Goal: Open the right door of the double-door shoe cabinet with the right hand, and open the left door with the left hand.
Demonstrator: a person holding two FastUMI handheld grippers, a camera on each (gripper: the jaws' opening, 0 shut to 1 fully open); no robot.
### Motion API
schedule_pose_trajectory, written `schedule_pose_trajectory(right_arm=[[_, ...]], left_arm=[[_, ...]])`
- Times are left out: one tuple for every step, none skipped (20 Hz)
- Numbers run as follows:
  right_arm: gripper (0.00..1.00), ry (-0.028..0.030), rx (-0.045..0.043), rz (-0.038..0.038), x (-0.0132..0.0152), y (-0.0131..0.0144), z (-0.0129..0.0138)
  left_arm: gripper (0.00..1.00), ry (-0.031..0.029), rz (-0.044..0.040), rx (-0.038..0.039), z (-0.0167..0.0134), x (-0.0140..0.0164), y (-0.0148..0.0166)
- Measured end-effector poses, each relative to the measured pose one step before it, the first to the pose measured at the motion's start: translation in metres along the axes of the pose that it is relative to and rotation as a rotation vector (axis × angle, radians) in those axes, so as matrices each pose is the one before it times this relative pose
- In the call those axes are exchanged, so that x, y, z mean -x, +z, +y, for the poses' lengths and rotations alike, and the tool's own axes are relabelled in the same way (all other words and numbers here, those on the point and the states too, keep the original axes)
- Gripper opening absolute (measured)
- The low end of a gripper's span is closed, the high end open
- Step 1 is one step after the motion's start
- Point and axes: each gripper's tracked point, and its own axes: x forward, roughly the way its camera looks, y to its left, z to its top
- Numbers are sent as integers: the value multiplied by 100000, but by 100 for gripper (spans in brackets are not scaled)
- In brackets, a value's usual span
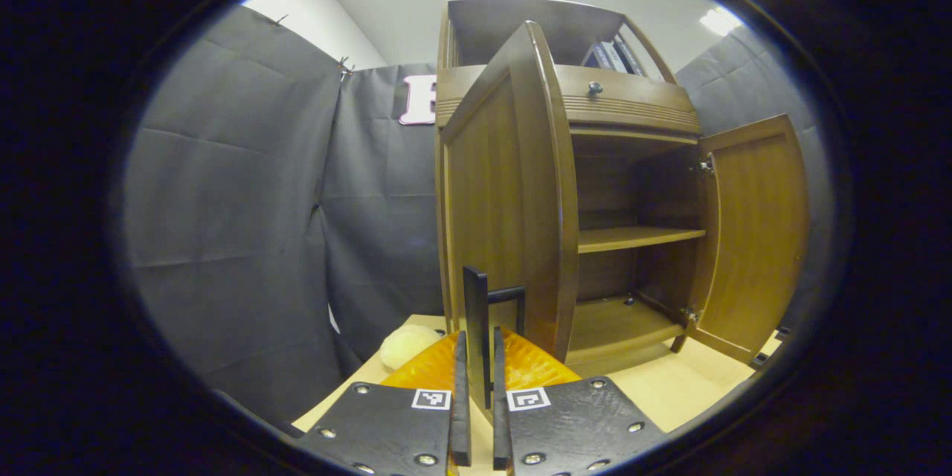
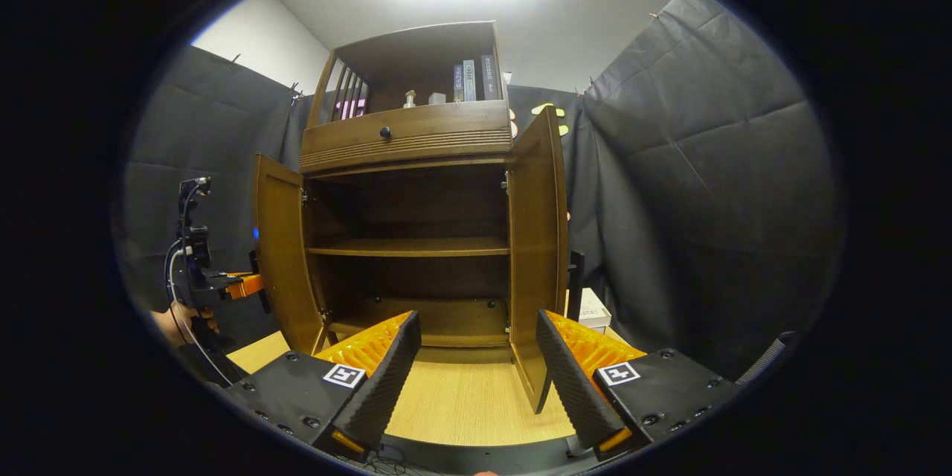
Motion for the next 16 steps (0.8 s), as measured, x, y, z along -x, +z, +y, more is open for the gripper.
schedule_pose_trajectory(right_arm=[[98,185,-62,-33,105,99,213],[98,123,30,-79,198,-38,184],[98,130,93,-148,190,-28,184],[98,148,150,-8,160,-139,133],[98,111,92,-86,182,39,145],[98,215,7,-82,211,-3,140],[98,320,-34,-59,114,57,186],[98,201,24,-203,22,-64,136],[98,210,-102,-113,23,20,49],[98,253,-373,-151,63,-11,84],[98,336,-457,-177,147,123,126],[98,161,-362,-288,-49,110,106],[98,-124,-76,-275,0,159,35],[98,-230,31,-331,-85,172,-45],[98,-305,22,-494,21,194,-87],[98,-193,139,-479,-28,197,-90]], left_arm=[[16,778,170,549,716,194,-26],[16,767,255,810,908,315,-58],[16,1700,-120,107,756,286,148],[13,2651,-538,-892,1091,191,36],[10,2008,-363,-769,1145,471,160],[7,595,27,578,504,170,45],[8,41,256,1240,478,283,-48],[8,570,102,204,323,25,-53],[8,1071,-415,-569,618,91,122],[8,1035,-388,-400,641,275,229],[7,716,-359,144,511,319,189],[8,634,-324,150,324,440,165],[8,981,-386,-235,441,441,210],[7,1158,-260,-525,522,455,35],[8,1236,-83,-351,656,430,153],[8,1152,-126,-54,663,457,121]])
